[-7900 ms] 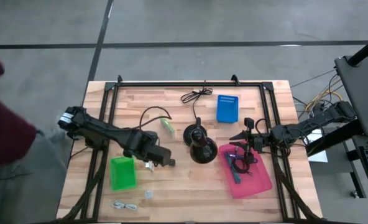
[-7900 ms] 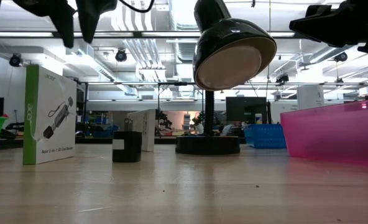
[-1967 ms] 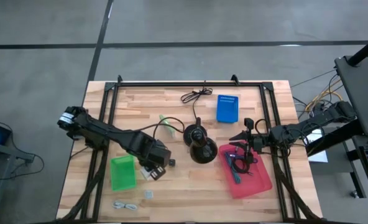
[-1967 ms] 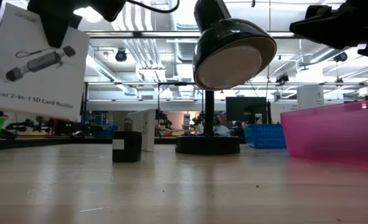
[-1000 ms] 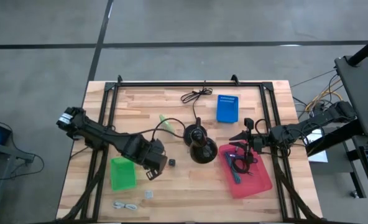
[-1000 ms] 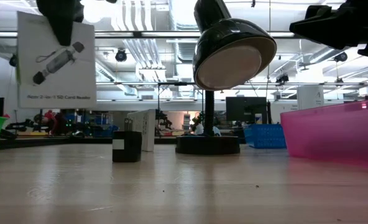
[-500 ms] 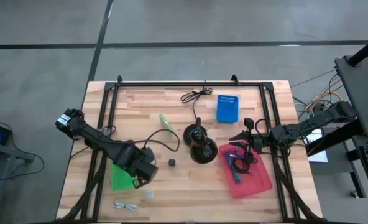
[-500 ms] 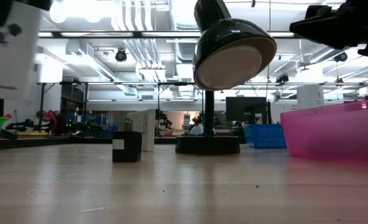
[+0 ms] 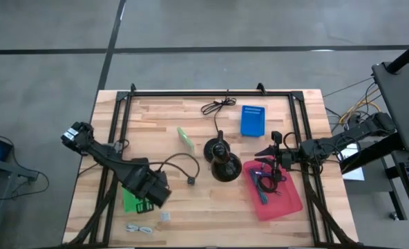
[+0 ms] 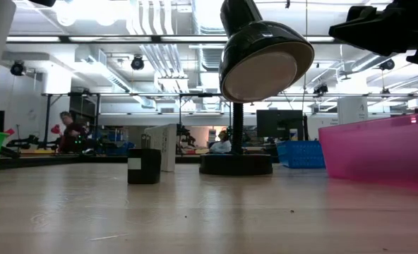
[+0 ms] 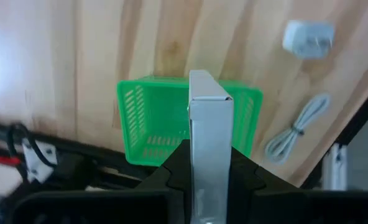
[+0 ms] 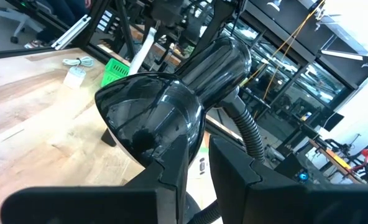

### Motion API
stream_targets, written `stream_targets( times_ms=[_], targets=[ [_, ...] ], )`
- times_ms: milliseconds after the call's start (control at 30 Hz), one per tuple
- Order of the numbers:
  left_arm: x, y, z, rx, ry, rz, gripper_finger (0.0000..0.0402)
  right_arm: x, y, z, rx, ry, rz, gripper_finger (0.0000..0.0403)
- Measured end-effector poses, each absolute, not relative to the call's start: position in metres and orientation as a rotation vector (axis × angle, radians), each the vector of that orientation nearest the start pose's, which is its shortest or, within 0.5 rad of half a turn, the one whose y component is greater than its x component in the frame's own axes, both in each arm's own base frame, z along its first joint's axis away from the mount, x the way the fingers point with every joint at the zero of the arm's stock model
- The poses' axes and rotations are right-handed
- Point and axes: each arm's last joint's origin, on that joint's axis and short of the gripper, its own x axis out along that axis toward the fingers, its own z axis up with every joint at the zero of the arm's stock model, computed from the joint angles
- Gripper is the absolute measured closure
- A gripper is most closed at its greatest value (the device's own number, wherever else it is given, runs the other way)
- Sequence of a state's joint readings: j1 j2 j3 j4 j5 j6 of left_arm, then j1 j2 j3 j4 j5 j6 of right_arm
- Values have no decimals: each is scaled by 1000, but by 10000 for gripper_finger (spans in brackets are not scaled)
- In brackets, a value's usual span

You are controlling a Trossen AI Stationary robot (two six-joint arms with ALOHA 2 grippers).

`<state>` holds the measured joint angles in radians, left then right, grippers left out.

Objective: Pick and place items into bin
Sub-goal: Put the bottom white card reader box into the green bin

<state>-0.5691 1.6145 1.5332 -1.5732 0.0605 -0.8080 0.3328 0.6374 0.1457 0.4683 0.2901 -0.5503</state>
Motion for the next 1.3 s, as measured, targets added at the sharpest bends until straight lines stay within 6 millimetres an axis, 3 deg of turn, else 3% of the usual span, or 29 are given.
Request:
stream_targets(
  times_ms=[567,1300],
  targets=[
    [218,-157,289,-21,1687,219,368,142,40,196,-557,10,48,349],
    [213,-157,305,-121,1628,254,368,142,40,196,-557,10,48,349]
  ],
)
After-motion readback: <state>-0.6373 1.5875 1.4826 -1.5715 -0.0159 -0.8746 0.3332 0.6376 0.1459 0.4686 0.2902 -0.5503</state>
